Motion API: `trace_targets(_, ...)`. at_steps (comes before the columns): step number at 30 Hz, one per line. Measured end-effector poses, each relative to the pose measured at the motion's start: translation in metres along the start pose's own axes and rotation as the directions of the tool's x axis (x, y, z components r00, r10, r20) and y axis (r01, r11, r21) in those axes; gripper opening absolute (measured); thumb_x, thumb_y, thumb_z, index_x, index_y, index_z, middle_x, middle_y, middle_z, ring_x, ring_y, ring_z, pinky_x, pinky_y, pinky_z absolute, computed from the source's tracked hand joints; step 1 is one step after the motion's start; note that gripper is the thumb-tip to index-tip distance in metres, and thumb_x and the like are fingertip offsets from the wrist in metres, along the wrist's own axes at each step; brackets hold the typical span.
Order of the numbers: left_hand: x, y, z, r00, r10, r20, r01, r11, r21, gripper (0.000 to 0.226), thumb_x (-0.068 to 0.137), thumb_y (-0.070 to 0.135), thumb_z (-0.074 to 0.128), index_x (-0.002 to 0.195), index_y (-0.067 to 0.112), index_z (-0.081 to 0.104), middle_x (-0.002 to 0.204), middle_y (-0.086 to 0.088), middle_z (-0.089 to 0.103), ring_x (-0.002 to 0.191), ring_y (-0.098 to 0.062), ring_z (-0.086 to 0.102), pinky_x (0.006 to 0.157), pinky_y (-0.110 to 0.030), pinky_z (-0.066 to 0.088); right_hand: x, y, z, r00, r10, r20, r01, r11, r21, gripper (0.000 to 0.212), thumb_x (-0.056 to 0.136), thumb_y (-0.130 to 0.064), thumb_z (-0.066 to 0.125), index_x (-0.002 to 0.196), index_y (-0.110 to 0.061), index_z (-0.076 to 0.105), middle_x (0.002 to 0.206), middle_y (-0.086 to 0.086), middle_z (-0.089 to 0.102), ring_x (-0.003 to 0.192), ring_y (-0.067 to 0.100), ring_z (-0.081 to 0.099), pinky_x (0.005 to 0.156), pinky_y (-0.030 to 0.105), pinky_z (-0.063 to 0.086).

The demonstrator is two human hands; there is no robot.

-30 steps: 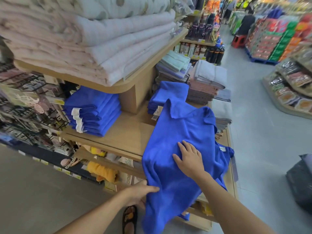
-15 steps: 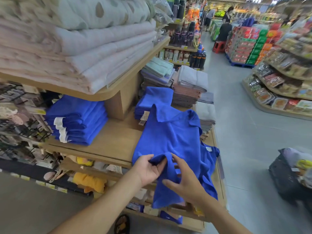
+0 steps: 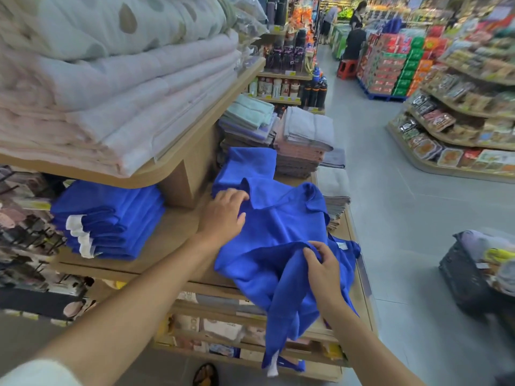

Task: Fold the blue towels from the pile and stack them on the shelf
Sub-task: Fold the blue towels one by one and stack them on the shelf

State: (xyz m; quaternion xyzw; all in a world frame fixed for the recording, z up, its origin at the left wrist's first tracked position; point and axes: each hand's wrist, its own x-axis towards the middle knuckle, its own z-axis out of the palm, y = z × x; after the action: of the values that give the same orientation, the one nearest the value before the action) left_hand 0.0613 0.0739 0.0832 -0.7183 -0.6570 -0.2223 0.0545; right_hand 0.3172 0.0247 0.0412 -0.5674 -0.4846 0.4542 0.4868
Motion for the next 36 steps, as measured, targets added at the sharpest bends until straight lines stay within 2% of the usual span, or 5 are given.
trace_targets(3, 0.029, -0.008, 0.013, 0.975, 0.193, 0.109, -0.213, 0.953, 0.216, 0.063, 0.078, 0.025, 0.077, 0.137, 0.024, 0.057, 0.153, -0.005, 0.045, 0.146, -0.030, 0.037, 0.115, -0.047, 0.036, 0.003, -0.003, -0.001, 0.994, 0.068, 0.084, -0.069, 0.998, 0.002, 0.040, 0.100, -0.004, 0.047, 0.094, -0.030, 0.077, 0.085, -0.020, 0.070, 0.071, -0.006, 0.059, 0.064, 0.005, 0.044)
trace_targets(9, 0.061, -0.003, 0.025, 0.950, 0.282, -0.136, -0.281, 0.959, 0.031, 0.011, 0.082, 0.013, 0.076, 0.091, 0.018, 0.074, 0.123, -0.005, 0.070, 0.133, -0.031, 0.056, 0.115, -0.052, 0.038, 0.005, -0.012, -0.011, 0.994, 0.075, 0.076, -0.080, 0.994, 0.068, 0.014, 0.092, -0.016, 0.075, 0.104, -0.023, 0.072, 0.089, -0.002, 0.075, 0.077, 0.003, 0.066, 0.061, 0.012, 0.049)
trace_targets(16, 0.064, 0.037, -0.011, 0.997, 0.011, 0.082, 0.045, 0.762, -0.646, 0.009, 0.091, 0.036, 0.059, 0.099, 0.033, 0.061, 0.090, 0.010, 0.076, 0.081, -0.009, 0.071, 0.076, -0.033, 0.056, 0.013, -0.059, -0.006, 0.964, -0.084, 0.250, 0.052, 0.990, 0.131, 0.021, 0.105, -0.030, 0.058, 0.108, -0.032, 0.078, 0.073, -0.010, 0.064, 0.065, 0.005, 0.057, 0.059, 0.017, 0.046)
trace_targets(23, 0.041, 0.072, -0.046, 0.951, 0.064, 0.302, 0.252, 0.402, -0.880, 0.025, 0.100, 0.015, 0.061, 0.096, 0.033, 0.079, 0.082, 0.010, 0.076, 0.072, -0.003, 0.068, 0.054, -0.020, 0.051, 0.029, -0.118, 0.002, 0.897, -0.381, 0.226, 0.392, 0.920, -0.005, 0.018, 0.091, -0.011, 0.075, 0.091, -0.029, 0.079, 0.092, -0.013, 0.079, 0.088, 0.004, 0.072, 0.079, 0.014, 0.052)
trace_targets(36, 0.012, 0.090, -0.091, 0.945, 0.132, 0.299, 0.248, 0.306, -0.919, 0.021, 0.094, 0.005, 0.069, 0.106, 0.021, 0.075, 0.107, 0.002, 0.078, 0.103, -0.008, 0.071, 0.090, -0.020, 0.053, 0.029, -0.144, -0.017, 0.846, -0.476, 0.241, 0.513, 0.851, -0.117, 0.024, 0.085, -0.029, 0.083, 0.070, -0.018, 0.067, 0.065, -0.011, 0.066, 0.059, 0.003, 0.058, 0.057, 0.019, 0.046)
